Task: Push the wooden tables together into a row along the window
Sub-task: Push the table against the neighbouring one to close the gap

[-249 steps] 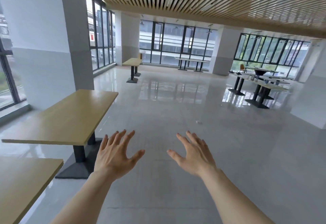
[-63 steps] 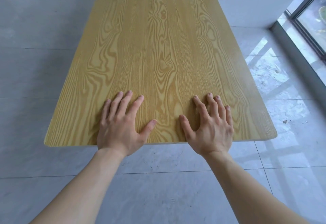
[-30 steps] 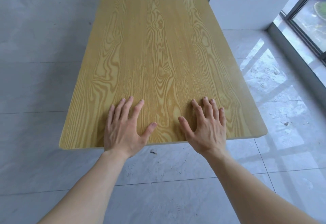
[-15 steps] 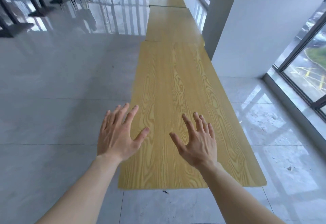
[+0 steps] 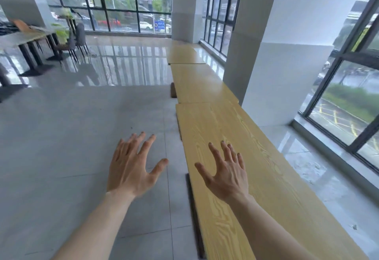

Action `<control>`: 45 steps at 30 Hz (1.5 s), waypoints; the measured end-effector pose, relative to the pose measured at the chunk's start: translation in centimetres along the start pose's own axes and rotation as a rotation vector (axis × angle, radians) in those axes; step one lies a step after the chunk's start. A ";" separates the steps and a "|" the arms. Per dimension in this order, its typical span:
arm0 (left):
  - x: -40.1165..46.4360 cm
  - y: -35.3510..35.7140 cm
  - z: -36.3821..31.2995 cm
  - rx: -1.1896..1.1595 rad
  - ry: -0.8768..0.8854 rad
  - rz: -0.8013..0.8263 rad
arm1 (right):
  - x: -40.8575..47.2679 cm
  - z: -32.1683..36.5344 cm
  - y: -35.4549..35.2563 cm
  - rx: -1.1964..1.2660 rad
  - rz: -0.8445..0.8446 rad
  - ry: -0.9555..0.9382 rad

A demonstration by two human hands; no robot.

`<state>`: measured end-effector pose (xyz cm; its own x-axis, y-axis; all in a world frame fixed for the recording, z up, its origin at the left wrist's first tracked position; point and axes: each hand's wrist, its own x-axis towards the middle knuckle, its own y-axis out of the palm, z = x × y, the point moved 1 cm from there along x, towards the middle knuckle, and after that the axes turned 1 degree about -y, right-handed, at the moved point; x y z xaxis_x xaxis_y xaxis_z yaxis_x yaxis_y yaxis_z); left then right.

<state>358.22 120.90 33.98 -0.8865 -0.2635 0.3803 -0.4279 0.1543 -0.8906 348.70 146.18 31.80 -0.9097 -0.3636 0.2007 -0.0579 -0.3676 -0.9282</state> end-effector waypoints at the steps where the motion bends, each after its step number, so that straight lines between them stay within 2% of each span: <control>1: 1.3 -0.3 1.3 -0.004 0.012 -0.003 | 1.2 1.2 0.3 -0.003 -0.009 0.007; 11: 18.4 1.2 13.8 0.028 0.112 -0.009 | 18.7 10.3 5.7 -0.004 -0.148 0.073; 16: 28.7 2.0 17.9 0.037 0.178 0.015 | 28.5 13.8 7.6 0.034 -0.189 0.137; 22: 40.3 3.6 21.4 -0.038 0.256 0.005 | 38.1 15.7 8.1 -0.019 -0.240 0.217; 28: 50.8 8.2 24.9 -0.105 0.374 0.029 | 46.1 16.7 10.6 -0.081 -0.284 0.325; 32: 58.2 11.5 27.1 -0.157 0.491 0.057 | 50.9 17.7 12.5 -0.127 -0.352 0.469; 38: 67.9 16.3 27.3 -0.258 0.675 0.144 | 55.4 18.4 14.2 -0.197 -0.407 0.680; 45: 72.2 24.5 22.7 -0.317 0.893 0.271 | 56.2 14.7 17.7 -0.249 -0.425 0.915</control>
<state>287.74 84.03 33.99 -0.7130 0.6144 0.3380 -0.1024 0.3856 -0.9170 302.62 106.65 31.21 -0.7526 0.5817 0.3085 -0.4353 -0.0882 -0.8959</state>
